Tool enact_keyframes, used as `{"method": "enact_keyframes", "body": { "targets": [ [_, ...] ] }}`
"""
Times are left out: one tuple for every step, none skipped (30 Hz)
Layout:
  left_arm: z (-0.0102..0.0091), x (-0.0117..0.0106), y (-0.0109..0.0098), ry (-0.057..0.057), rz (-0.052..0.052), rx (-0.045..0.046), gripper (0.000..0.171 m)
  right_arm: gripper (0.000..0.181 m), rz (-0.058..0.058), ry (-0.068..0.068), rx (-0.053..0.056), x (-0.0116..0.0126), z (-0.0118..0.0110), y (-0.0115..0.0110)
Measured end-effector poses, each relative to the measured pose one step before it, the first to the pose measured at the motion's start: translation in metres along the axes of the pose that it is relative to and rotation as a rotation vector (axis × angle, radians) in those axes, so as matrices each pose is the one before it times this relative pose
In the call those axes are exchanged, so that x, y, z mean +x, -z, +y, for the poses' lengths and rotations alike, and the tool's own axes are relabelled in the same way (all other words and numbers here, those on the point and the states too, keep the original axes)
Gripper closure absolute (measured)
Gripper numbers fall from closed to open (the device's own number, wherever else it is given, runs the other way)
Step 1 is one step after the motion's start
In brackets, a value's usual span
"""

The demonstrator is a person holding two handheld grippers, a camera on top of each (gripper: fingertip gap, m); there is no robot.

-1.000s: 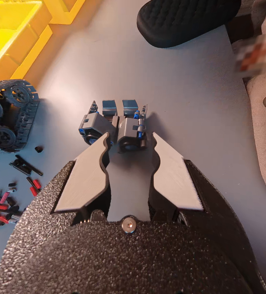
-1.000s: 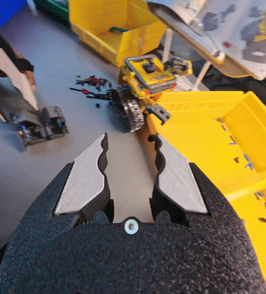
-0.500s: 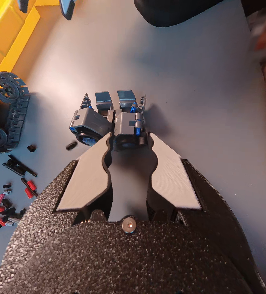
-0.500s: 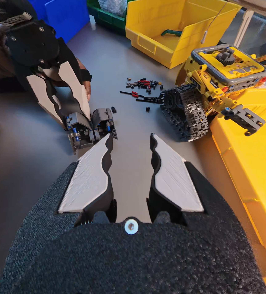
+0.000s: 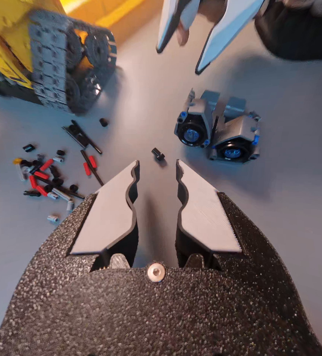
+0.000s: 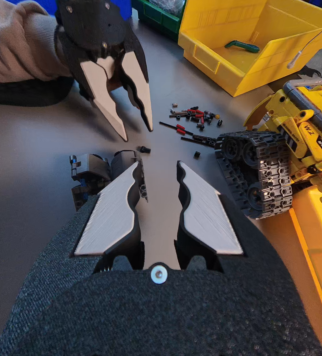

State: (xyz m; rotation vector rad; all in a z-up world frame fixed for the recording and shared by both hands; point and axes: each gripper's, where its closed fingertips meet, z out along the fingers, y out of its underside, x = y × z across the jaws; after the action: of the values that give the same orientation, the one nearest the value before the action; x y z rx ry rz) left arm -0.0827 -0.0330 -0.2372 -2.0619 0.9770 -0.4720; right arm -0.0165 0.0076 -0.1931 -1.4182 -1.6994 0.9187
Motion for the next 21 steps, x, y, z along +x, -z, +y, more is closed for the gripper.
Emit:
{"method": "enact_keyframes", "body": {
  "targets": [
    [0.00607, 0.00063, -0.00875, -0.0207, -0.0115, -0.04641, 0.135, 0.145, -0.0016, 0.0001, 0.0041, -0.00079, 0.00053, -0.00005],
    [0.00368, 0.00141, -0.00728, -0.0261, -0.0047, -0.03625, 0.134, 0.145, -0.0036, 0.0003, 0.0028, -0.00110, 0.00086, 0.00031],
    [-0.00065, 0.00079, -0.00477, -0.0232, -0.0045, -0.01207, 0.135, 0.145, -0.0050, -0.0022, 0.0016, -0.00095, 0.00099, 0.00026],
    [-0.00368, -0.00323, -0.00222, -0.0019, -0.0194, 0.00437, 0.140, 0.146, -0.0015, -0.0037, 0.0020, -0.00025, 0.00084, 0.00021],
    [0.00038, -0.00454, -0.00229, 0.0012, -0.0208, -0.01978, 0.143, 0.146, 0.0010, -0.0038, 0.0022, 0.00023, 0.00082, -0.00001],
    [-0.00189, 0.00092, -0.00128, 0.0084, 0.0155, 0.00005, 0.150, 0.146, -0.0013, -0.0029, 0.0014, -0.00020, 0.00072, -0.00010],
    [-0.00008, 0.00175, -0.00167, 0.0046, 0.0154, -0.00536, 0.155, 0.146, -0.0013, -0.0020, 0.0025, -0.00029, 0.00023, -0.00014],
    [-0.00037, 0.00044, -0.00041, -0.0018, 0.0028, 0.00121, 0.155, 0.146, -0.0011, -0.0010, 0.0047, -0.00056, -0.00033, -0.00031],
    [0.00024, -0.00018, 0.00055, -0.0014, -0.0014, -0.00387, 0.156, 0.147, -0.0022, 0.0006, 0.0043, -0.00087, -0.00050, -0.00045],
    [-0.00015, -0.00168, 0.00083, -0.0055, -0.0150, 0.00046, 0.156, 0.147, -0.0031, 0.0039, 0.0045, -0.00141, -0.00097, -0.00057],
    [-0.00107, -0.00063, 0.00123, -0.0121, -0.0130, 0.01061, 0.156, 0.147, -0.0036, 0.0054, 0.0063, -0.00174, -0.00149, -0.00073],
    [-0.00666, 0.00189, 0.00332, -0.0126, 0.0001, 0.04416, 0.156, 0.147, -0.0056, 0.0057, 0.0114, -0.00235, -0.00267, -0.00104],
    [-0.01338, 0.00681, 0.00605, -0.0262, 0.0230, 0.07919, 0.156, 0.148, -0.0073, 0.0029, 0.0157, -0.00296, -0.00372, -0.00107],
    [-0.01742, 0.00613, 0.00736, -0.0453, 0.0046, 0.09192, 0.156, 0.148, -0.0081, -0.0062, 0.0179, -0.00303, -0.00440, -0.00119],
    [-0.01724, 0.00392, 0.00652, -0.0595, -0.0187, 0.07727, 0.156, 0.148, -0.0185, -0.0244, 0.0234, -0.00396, -0.00544, -0.00114],
    [-0.01431, 0.00226, 0.00447, -0.0645, -0.0315, 0.05274, 0.156, 0.147, -0.0315, -0.0503, 0.0281, -0.00484, -0.00590, -0.00104],
    [-0.01039, 0.00019, 0.00241, -0.0567, -0.0420, 0.02902, 0.156, 0.148, -0.0351, -0.0600, 0.0264, -0.00432, -0.00533, -0.00093],
    [-0.00671, 0.00031, 0.00076, -0.0490, -0.0358, 0.01110, 0.156, 0.149, -0.0331, -0.0541, 0.0288, -0.00391, -0.00524, -0.00063],
    [-0.00503, 0.00060, 0.00027, -0.0490, -0.0322, 0.00716, 0.156, 0.154, -0.0357, -0.0443, 0.0263, -0.00446, -0.00439, -0.00045],
    [-0.00308, 0.00040, -0.00010, -0.0493, -0.0306, 0.00085, 0.156, 0.158, -0.0338, -0.0388, 0.0174, -0.00438, -0.00284, -0.00079],
    [-0.00172, -0.00056, -0.00010, -0.0452, -0.0321, -0.00395, 0.156, 0.161, -0.0182, -0.0313, 0.0023, -0.00226, -0.00034, -0.00144]
  ]
}}
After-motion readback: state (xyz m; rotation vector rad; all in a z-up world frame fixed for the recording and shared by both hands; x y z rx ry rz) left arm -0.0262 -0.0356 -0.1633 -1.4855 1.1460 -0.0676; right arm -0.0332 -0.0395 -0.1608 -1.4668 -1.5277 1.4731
